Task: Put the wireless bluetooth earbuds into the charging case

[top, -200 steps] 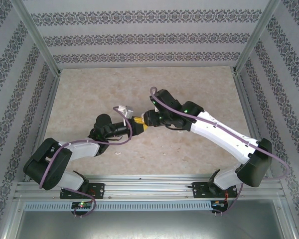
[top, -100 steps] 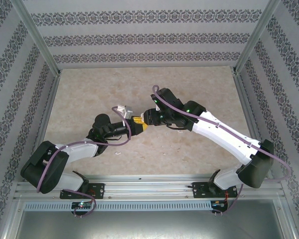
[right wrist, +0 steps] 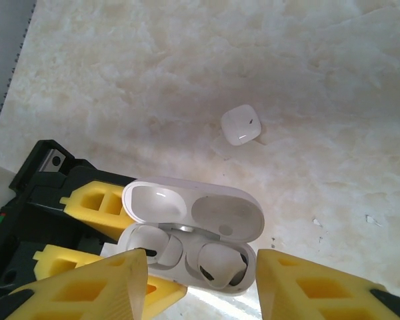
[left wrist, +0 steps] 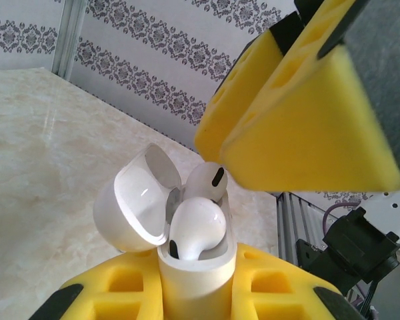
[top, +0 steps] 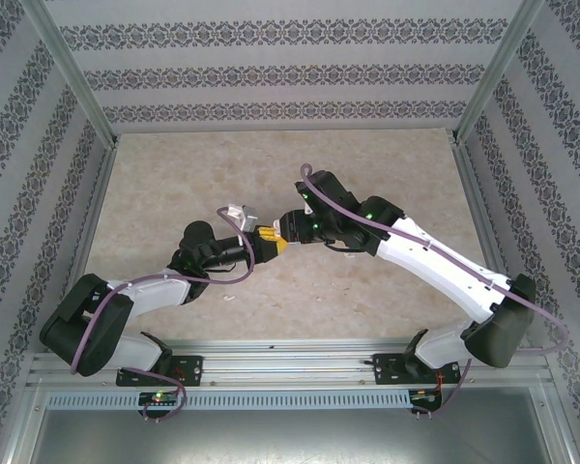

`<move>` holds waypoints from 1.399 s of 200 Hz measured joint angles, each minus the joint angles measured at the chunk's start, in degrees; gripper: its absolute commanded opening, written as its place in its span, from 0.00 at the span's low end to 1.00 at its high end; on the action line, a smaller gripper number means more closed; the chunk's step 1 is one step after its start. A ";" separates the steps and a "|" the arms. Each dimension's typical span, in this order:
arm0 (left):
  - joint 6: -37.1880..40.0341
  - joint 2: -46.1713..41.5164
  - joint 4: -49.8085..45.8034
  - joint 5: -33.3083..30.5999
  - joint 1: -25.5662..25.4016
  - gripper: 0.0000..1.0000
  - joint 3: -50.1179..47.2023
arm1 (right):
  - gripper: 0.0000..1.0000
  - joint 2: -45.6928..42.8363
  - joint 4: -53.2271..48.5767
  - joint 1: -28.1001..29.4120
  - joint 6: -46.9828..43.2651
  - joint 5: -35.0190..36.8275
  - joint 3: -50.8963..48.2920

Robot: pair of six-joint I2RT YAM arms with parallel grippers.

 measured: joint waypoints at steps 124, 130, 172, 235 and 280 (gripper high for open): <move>2.73 -2.62 -2.56 3.08 0.00 0.00 0.02 | 0.42 -4.24 5.88 -10.95 4.68 -11.76 -4.94; 2.91 -2.62 -2.54 3.48 0.00 0.00 0.02 | 0.42 -4.24 6.36 -11.65 5.09 -12.92 -5.51; 2.91 -0.85 1.20 6.36 0.00 0.00 0.02 | 0.34 -3.02 10.43 -13.46 7.48 -21.55 -8.35; 3.80 1.66 1.38 6.62 0.00 0.00 -0.33 | 0.27 2.49 15.78 -13.81 8.74 -31.19 -8.70; 4.20 5.66 2.82 6.71 0.07 0.00 -0.46 | 0.26 4.76 16.50 -13.86 7.54 -33.40 -8.68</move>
